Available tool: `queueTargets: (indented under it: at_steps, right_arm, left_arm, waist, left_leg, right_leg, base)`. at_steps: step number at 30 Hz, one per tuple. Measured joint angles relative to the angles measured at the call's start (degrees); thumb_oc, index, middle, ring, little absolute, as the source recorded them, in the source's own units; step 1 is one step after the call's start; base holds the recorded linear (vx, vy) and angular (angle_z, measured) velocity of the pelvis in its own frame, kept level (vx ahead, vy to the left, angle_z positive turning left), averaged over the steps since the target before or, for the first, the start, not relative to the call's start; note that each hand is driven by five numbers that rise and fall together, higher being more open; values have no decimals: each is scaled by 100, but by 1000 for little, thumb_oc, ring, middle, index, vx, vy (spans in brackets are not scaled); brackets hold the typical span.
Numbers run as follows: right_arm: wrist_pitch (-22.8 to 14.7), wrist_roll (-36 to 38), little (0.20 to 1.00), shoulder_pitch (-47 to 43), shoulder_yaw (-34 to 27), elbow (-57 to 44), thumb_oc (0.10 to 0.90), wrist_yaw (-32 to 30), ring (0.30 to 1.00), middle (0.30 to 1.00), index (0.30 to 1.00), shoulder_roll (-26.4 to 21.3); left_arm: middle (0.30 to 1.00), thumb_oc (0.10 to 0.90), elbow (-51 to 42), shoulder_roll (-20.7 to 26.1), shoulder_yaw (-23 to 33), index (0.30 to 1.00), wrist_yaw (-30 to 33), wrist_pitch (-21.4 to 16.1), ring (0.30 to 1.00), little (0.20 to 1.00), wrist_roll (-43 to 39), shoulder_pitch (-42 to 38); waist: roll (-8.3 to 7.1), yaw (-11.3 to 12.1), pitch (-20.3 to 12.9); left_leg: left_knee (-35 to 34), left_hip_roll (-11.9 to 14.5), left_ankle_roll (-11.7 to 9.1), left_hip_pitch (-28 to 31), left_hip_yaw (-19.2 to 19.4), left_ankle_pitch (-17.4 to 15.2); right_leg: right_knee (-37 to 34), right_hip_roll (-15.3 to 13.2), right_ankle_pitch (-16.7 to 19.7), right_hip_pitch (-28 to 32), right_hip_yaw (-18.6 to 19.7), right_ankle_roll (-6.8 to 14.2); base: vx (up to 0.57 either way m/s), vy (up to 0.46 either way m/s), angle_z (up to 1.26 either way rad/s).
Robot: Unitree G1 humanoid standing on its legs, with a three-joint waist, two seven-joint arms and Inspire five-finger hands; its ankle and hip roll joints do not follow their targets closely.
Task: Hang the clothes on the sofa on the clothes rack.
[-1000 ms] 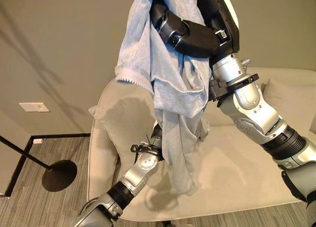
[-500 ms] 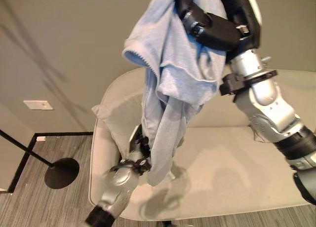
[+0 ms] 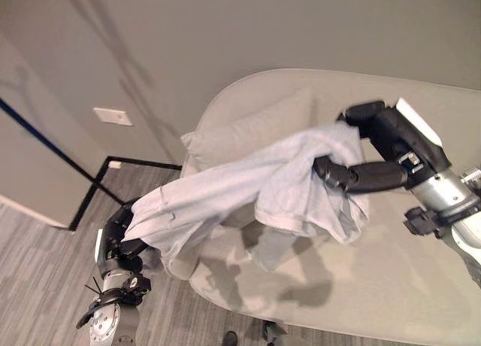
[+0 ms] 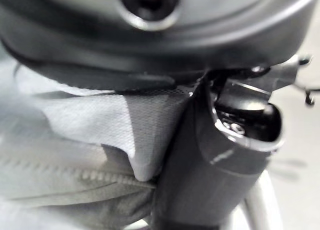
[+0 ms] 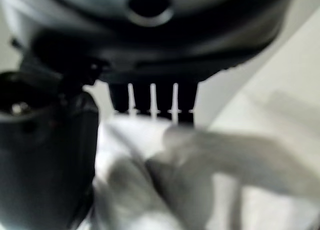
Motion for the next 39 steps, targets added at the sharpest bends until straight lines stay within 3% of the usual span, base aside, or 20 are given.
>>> queueTargets:
  at_steps: [2, 5, 7, 9, 10, 12, 13, 14, 15, 17, 19, 22, 24, 28, 30, 31, 35, 37, 38, 39]
  right_arm:
    - [173, -819, 300, 57, 83, 34, 400, -176, 300, 300, 300, 466]
    - [221, -1606, 300, 354, -250, 30, 400, -580, 300, 300, 300, 904]
    - [409, -1880, 300, 326, -381, 134, 400, -900, 300, 300, 300, 1384]
    - [512, -2081, 300, 399, -592, 95, 400, -1108, 300, 300, 300, 1659]
    - [522, -2140, 300, 448, -619, 112, 400, -1194, 300, 300, 300, 1833]
    - [602, -2326, 300, 651, -561, -71, 400, -1250, 300, 300, 300, 2269]
    - [604, -2438, 300, 374, -187, -111, 400, -1325, 300, 300, 300, 2512]
    - [615, -2445, 300, 214, 45, -75, 400, -1356, 300, 300, 300, 2618]
    - [629, -2462, 300, 150, 484, -88, 400, -1344, 300, 300, 300, 2697]
    - [554, -2577, 300, 464, 460, -179, 400, -1257, 300, 300, 300, 2572]
    - [559, -2625, 300, 473, 87, -177, 400, -1255, 300, 300, 300, 2518]
    - [575, -2626, 300, 673, -462, -179, 400, -1286, 300, 300, 300, 2528]
    - [464, -2618, 300, 1043, -659, -299, 400, -1281, 300, 300, 300, 2471]
    - [406, -2623, 300, 1284, -616, -277, 400, -1164, 300, 300, 300, 2356]
    - [414, -2584, 771, 1381, -558, -189, 714, -1108, 771, 771, 771, 2353]
    - [414, -2568, 900, 1394, -482, -155, 800, -1069, 900, 900, 900, 2356]
    - [410, -2458, 900, 1200, 192, 592, 800, -1019, 900, 900, 900, 2477]
    - [541, -2571, 900, 500, 1584, 2198, 800, -1103, 900, 900, 900, 2695]
    - [739, -2753, 900, 224, 2253, 3027, 800, -1103, 900, 900, 900, 2866]
    - [776, -2868, 900, 224, 2533, 3282, 800, -1107, 900, 900, 900, 3021]
  left_arm:
    - [300, 400, 397, 16, -106, 300, 59, 2, 300, 300, 10, -128]
    - [300, 400, 646, 133, -292, 300, 197, 156, 300, 300, 277, -321]
    - [300, 400, 648, 232, -375, 300, 275, 184, 300, 300, 494, -559]
    - [300, 400, 648, 256, -619, 300, 341, 190, 300, 300, 666, -886]
    - [300, 400, 645, 341, -767, 300, 309, 186, 300, 300, 770, -1015]
    - [300, 400, 645, 611, -1052, 300, 327, 192, 300, 300, 941, -1242]
    - [300, 400, 575, 853, -1043, 300, 339, 187, 300, 300, 1288, -1212]
    - [300, 400, 582, 1056, -1033, 300, 356, 188, 300, 300, 1393, -1217]
    - [300, 400, 655, 1377, -992, 300, 369, 206, 300, 300, 1603, -1236]
    - [300, 400, 599, 1308, -688, 300, 422, 206, 300, 300, 1762, -1219]
    - [300, 400, 497, 1272, -500, 300, 495, 208, 300, 300, 1767, -1121]
    - [300, 400, 540, 986, -433, 300, 548, 214, 300, 300, 1767, -973]
    - [300, 400, 559, 841, -501, 300, 468, 258, 300, 300, 1893, -810]
    - [300, 400, 447, 790, -691, 300, 292, 341, 300, 300, 2229, -603]
    - [300, 400, 365, 757, -807, 300, 237, 357, 300, 300, 2270, -476]
    - [300, 400, 189, 807, -803, 300, 180, 366, 300, 300, 2292, -377]
    - [300, 400, -234, 1190, -808, 300, 102, 370, 300, 300, 2449, -420]
    - [300, 400, -237, 1349, -949, 300, 280, 372, 300, 300, 2459, -1131]
    - [300, 400, -254, 1308, -1154, 300, 425, 321, 300, 300, 2473, -1605]
    - [300, 400, -278, 1299, -1199, 300, 462, 234, 300, 300, 2493, -1844]
  waist:
    - [-173, 13, 138]
    - [-144, -203, 134]
    - [-139, -353, 130]
    - [-44, -393, 93]
    - [-113, -482, 37]
    - [-436, -508, 28]
    - [-340, -448, 18]
    - [-360, -428, 29]
    - [-352, -408, 47]
    - [-293, -297, 40]
    - [-204, -183, 96]
    - [73, -222, 180]
    - [12, -378, 111]
    - [-255, -432, -57]
    - [-192, -490, -159]
    - [-196, -475, -180]
    - [-248, -432, -209]
    - [-213, -403, -93]
    - [39, -300, -27]
    - [123, -321, -32]
  left_leg:
    - [-261, 1372, -167, -38, 712, 92]
    - [-481, 2220, -657, -133, 720, 372]
    - [-434, 2353, -716, -249, 568, 405]
    - [-39, 2026, -744, -522, 424, 410]
    - [232, 1705, -1251, -640, 352, 458]
    - [1440, 912, -420, -1228, 433, -119]
    - [2005, 879, -225, -1579, 745, -414]
    - [2088, 854, -153, -1632, 912, -462]
    - [2136, 779, 58, -1673, 1046, -466]
    - [1753, 567, 231, -1617, 1010, -144]
    - [1465, 329, 426, -1566, 999, 95]
    - [360, 109, 494, -936, 601, 774]
    - [-629, -51, 216, -354, 430, 977]
    - [-743, -367, 316, -223, 914, 1136]
    - [-819, -439, 331, -126, 869, 1142]
    - [-821, -438, 342, -113, 878, 1150]
    - [-620, -445, 396, -67, 868, 1188]
    - [1734, -651, 215, -1049, 732, 964]
    - [2806, -535, 199, -1591, 535, 625]
    - [2627, -368, 236, -1668, 387, 474]
  right_leg:
    - [1, -11, -110, 46, 127, 53]
    - [1, -146, -116, 121, 180, 478]
    - [-1, -308, -89, 153, 178, 693]
    - [-1, -633, 32, 150, 211, 967]
    - [16, -947, 11, 145, 191, 1003]
    - [128, -1542, 490, 1, 336, 549]
    - [98, -1614, 1563, -369, 291, 387]
    - [94, -1636, 1844, -505, 96, 177]
    - [326, -1578, 1631, -491, -509, 244]
    - [968, -1216, -21, -106, -754, 553]
    - [1023, -1041, -432, 276, -795, 709]
    - [1836, -563, -1397, 434, -383, 664]
    - [2119, 455, -1914, 465, 494, 510]
    - [2018, 943, -1909, 101, 1230, 312]
    - [1966, 821, -1864, 177, 1027, 103]
    - [1872, 811, -1849, 227, 1010, 107]
    - [1651, 816, -1758, 474, 997, 31]
    - [1366, 634, -1575, 873, 1024, -138]
    - [1221, 707, -1500, 1093, 1043, -215]
    - [1186, 690, -1544, 1095, 1061, -265]
  base:
    - [-38, 445, 17]
    - [-36, 692, -1]
    - [-57, 571, 1]
    - [-58, 502, -9]
    - [-171, 677, 15]
    - [-267, 641, -13]
    - [-275, 655, -69]
    - [-206, 481, -95]
    - [-103, 320, -44]
    - [-41, 391, 6]
    - [6, 313, 27]
    - [80, 201, 63]
    - [63, 121, 103]
    - [24, 23, 59]
    - [34, -43, 22]
    - [0, 0, 0]
    - [-2, -4, 1]
    - [-16, 66, 8]
    - [84, 85, -3]
    - [133, 113, -17]
